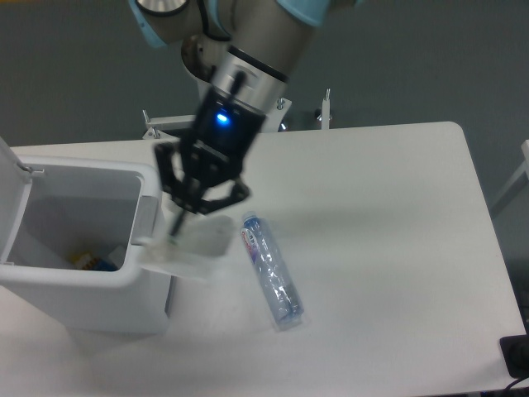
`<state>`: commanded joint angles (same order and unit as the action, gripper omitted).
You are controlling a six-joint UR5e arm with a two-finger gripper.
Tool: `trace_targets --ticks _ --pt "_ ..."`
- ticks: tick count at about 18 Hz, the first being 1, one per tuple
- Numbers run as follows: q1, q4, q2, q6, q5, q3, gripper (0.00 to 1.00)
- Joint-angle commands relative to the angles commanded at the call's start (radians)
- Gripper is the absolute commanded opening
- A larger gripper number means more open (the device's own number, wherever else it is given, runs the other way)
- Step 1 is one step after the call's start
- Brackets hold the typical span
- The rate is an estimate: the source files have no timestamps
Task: Place the trash in the trash can
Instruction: 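Lift the tissue and carry it over the white trash bin, then open the gripper to drop the tissue into the bin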
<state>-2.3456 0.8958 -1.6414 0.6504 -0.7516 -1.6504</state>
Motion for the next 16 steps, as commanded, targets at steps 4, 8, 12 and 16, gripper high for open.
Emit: trace_targets --ticks 4,8,12,16 --pt "0.051 -0.002 0.011 0.005 0.000 -0.034 0.00" --pt "0.100 -0.002 0.012 0.001 0.000 -0.031 0.19" --pt "0.108 -0.008 0.005 0.008 0.000 -0.017 0.89" --pt "0.108 -0.008 -0.005 0.015 0.000 -0.015 0.99"
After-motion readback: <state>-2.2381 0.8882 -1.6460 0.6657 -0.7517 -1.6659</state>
